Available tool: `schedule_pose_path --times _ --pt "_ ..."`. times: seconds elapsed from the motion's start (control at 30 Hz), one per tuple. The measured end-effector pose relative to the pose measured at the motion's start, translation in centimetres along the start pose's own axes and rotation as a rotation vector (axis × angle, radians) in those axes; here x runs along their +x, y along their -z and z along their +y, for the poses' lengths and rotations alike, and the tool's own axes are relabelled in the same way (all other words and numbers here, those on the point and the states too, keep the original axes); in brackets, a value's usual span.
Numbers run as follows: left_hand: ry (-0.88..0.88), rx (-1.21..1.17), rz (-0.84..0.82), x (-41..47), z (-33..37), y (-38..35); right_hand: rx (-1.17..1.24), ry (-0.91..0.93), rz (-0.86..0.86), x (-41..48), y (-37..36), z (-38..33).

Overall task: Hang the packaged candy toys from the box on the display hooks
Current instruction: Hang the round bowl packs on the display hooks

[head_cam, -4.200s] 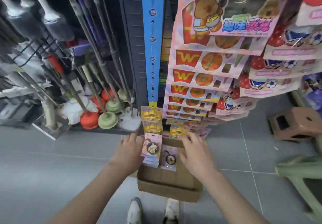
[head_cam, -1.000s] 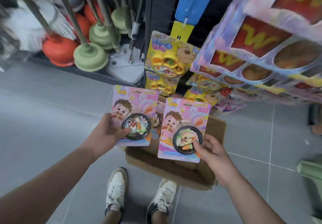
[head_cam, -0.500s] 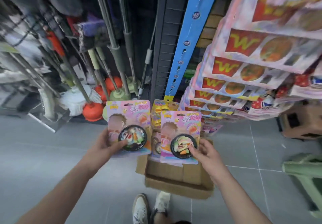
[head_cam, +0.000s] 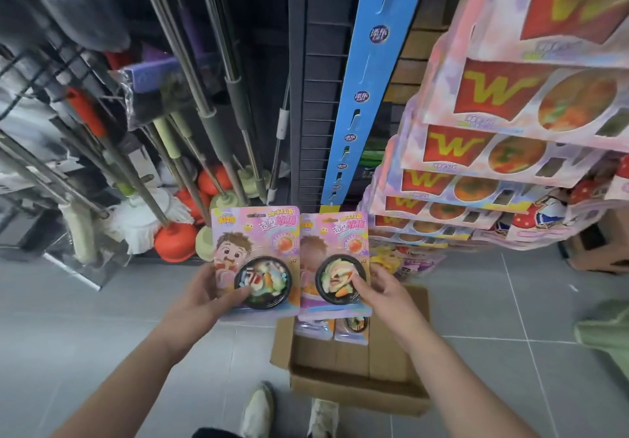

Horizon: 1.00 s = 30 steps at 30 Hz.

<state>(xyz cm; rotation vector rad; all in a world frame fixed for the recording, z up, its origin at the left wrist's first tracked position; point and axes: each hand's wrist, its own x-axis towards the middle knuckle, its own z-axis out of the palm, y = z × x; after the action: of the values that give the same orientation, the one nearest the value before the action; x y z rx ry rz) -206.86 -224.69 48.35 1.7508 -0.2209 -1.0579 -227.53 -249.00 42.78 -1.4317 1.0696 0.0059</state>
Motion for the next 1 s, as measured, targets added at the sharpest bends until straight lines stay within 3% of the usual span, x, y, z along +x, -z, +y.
schedule_pose_path --times 0.77,1.0 --pt "-0.020 0.051 -0.142 7.6 -1.9 0.1 0.194 0.112 0.310 7.4 -3.8 0.5" --pt "-0.033 0.011 -0.152 8.6 -2.0 -0.5 0.181 0.049 0.284 8.1 -4.1 1.4"
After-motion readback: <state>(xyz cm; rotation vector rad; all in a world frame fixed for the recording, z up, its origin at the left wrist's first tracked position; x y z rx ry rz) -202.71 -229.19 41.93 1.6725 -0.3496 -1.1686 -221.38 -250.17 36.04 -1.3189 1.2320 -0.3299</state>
